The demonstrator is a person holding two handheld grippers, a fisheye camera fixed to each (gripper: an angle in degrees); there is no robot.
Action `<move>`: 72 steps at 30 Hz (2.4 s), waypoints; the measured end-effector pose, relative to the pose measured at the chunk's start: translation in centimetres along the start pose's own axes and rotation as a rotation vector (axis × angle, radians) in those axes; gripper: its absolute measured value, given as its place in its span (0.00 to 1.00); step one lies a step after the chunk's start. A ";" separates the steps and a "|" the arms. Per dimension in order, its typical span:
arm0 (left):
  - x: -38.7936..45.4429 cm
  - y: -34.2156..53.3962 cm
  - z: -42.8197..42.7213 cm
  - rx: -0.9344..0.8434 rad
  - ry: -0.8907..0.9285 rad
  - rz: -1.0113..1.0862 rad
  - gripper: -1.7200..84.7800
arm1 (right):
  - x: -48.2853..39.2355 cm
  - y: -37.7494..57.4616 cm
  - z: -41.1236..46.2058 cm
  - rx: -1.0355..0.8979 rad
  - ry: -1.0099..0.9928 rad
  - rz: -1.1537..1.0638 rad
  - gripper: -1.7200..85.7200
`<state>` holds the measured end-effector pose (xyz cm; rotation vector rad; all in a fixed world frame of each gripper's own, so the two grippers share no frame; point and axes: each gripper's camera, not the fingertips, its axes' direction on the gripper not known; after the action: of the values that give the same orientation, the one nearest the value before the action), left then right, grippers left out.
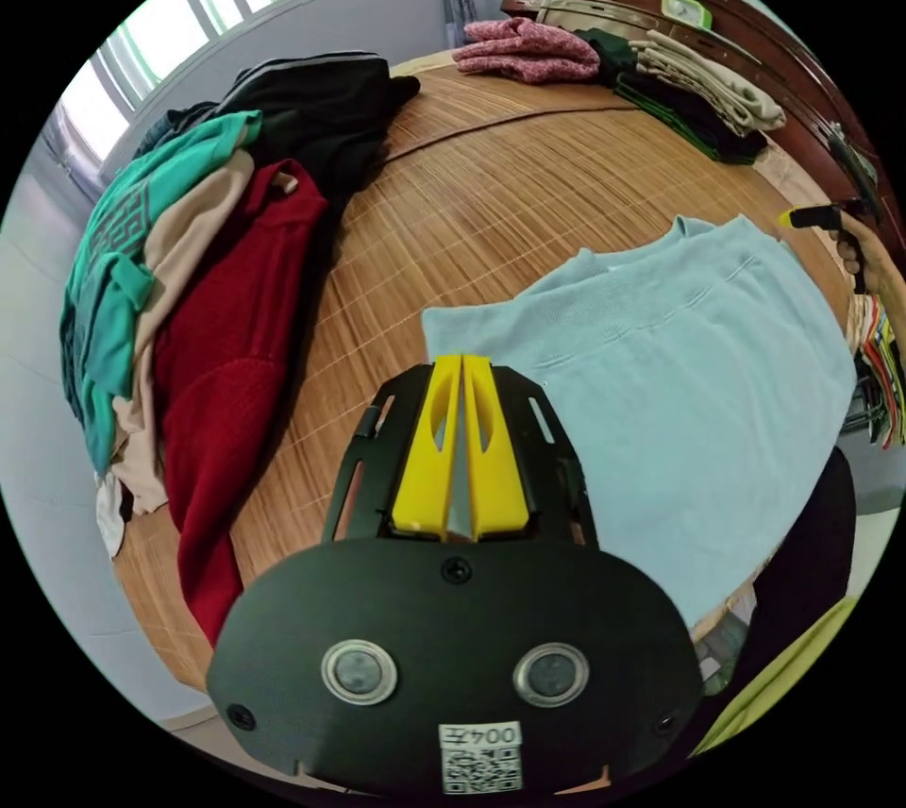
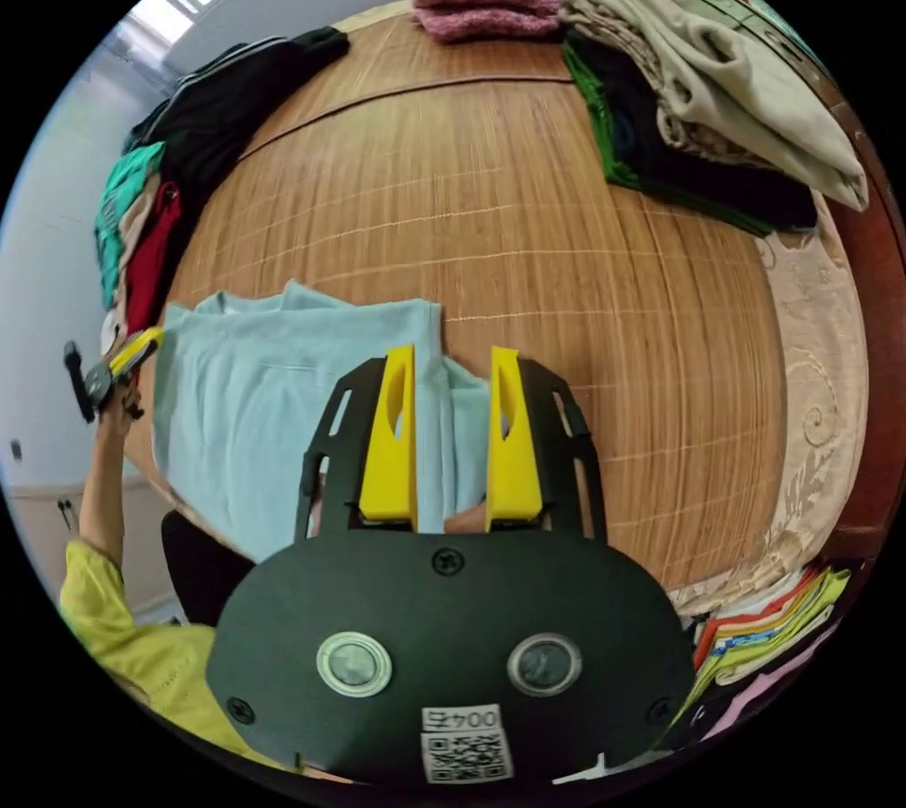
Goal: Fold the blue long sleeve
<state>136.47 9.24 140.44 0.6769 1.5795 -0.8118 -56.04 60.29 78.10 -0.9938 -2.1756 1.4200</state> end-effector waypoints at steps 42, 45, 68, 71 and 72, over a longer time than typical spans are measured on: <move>1.1 20.9 -10.0 -0.096 0.128 -0.171 0.13 | -8.4 30.1 -42.6 0.132 -0.323 -0.111 0.19; -1.6 24.2 -10.5 -0.065 0.206 -0.220 0.14 | -2.3 34.0 -46.1 0.222 -0.493 0.036 0.19; -1.7 29.4 -7.6 -0.008 0.335 -0.102 0.16 | 2.5 35.6 -58.0 0.265 -0.819 0.378 0.14; -0.8 29.1 -7.4 -0.030 0.309 -0.081 0.14 | 2.4 35.7 -59.9 0.279 -0.770 0.406 0.08; -0.7 29.1 -7.5 -0.051 0.305 -0.084 0.12 | 2.4 35.8 -60.4 0.287 -0.757 0.408 0.07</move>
<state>155.34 32.46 137.93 0.7263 1.9082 -0.7530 -6.81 110.03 71.78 -0.9156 -2.1871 2.5537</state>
